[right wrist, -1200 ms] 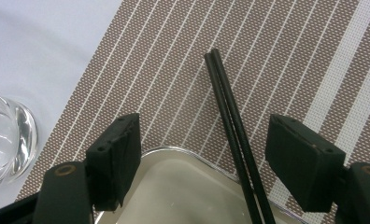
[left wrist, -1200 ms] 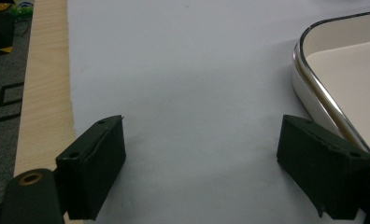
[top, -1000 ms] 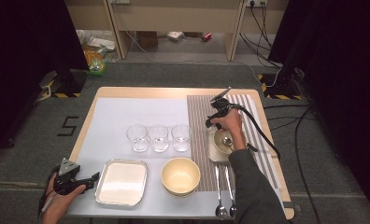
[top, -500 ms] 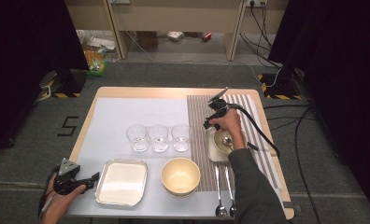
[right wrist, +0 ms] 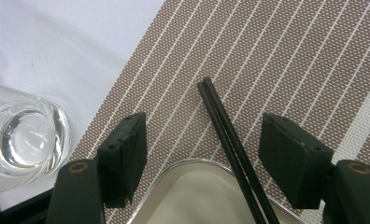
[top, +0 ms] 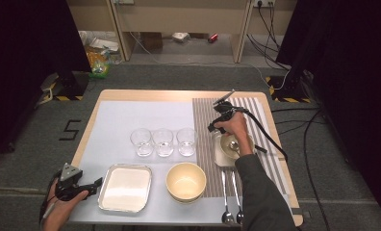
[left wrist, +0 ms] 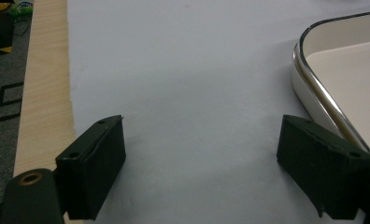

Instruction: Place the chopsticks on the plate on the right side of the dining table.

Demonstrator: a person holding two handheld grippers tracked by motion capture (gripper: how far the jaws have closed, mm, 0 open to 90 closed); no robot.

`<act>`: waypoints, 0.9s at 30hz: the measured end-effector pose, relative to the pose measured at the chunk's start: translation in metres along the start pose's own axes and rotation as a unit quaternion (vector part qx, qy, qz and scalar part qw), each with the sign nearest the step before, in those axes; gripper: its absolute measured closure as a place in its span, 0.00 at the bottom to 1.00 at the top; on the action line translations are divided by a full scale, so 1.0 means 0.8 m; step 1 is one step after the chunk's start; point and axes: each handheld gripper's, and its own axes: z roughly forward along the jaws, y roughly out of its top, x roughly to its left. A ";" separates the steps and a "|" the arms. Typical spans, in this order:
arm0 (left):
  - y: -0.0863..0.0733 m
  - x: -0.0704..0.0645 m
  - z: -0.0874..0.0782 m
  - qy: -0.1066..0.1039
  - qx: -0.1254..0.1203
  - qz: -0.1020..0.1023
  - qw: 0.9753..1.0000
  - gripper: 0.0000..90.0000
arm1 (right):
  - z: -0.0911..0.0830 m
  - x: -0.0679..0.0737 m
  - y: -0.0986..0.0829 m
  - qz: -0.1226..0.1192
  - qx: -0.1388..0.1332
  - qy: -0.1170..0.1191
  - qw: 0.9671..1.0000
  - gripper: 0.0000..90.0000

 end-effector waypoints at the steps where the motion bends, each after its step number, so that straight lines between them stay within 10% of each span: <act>1: 0.000 0.000 0.000 0.000 0.000 0.000 1.000 0.16 | 0.001 0.001 0.000 0.004 0.002 0.000 1.000 0.37; 27: 0.000 0.000 0.000 0.000 -0.001 0.000 1.000 0.16 | 0.006 0.030 -0.003 -0.051 0.031 0.027 0.998 0.44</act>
